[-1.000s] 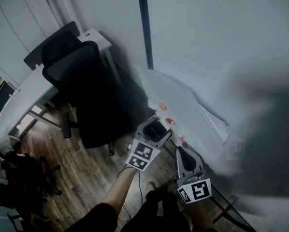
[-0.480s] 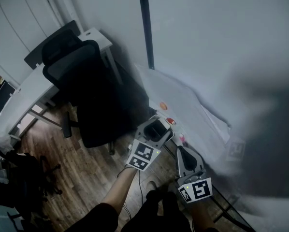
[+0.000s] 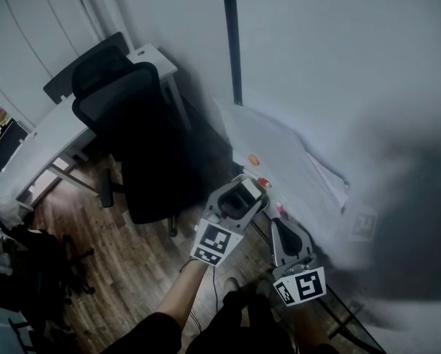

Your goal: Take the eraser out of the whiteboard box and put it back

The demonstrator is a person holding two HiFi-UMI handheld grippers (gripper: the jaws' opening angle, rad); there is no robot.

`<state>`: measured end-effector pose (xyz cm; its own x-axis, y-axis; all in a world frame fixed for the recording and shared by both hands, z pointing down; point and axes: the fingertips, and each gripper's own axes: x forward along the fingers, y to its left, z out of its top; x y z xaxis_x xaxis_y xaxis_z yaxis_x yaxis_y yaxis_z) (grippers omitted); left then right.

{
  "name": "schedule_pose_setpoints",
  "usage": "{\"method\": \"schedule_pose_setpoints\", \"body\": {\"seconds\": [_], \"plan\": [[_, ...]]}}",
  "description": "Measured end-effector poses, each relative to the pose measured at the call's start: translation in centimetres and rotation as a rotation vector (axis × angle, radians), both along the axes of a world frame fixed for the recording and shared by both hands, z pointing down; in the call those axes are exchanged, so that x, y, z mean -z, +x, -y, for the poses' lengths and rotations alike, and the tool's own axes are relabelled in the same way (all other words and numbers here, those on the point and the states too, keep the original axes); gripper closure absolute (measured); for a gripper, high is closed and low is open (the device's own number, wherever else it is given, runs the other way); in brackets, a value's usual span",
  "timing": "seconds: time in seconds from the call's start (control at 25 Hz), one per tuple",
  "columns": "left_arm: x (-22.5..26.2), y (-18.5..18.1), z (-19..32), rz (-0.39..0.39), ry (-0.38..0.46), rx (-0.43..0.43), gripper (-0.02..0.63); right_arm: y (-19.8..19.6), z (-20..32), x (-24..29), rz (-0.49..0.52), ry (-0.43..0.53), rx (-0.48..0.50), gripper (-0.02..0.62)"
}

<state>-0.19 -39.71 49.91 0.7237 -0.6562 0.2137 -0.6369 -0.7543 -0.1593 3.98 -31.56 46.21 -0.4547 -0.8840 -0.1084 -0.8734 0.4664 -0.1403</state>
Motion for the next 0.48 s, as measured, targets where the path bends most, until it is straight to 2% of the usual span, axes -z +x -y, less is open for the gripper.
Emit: {"method": "schedule_pose_setpoints", "body": {"seconds": [0.2, 0.48], "plan": [[5.1, -1.2, -1.6, -0.102, 0.114, 0.024, 0.37, -0.9, -0.4, 2.2, 0.011, 0.039, 0.036, 0.592], [10.7, -2.4, -5.0, -0.145, 0.213, 0.056, 0.37, -1.9, -1.9, 5.8, 0.007, 0.104, 0.091, 0.592]]}}
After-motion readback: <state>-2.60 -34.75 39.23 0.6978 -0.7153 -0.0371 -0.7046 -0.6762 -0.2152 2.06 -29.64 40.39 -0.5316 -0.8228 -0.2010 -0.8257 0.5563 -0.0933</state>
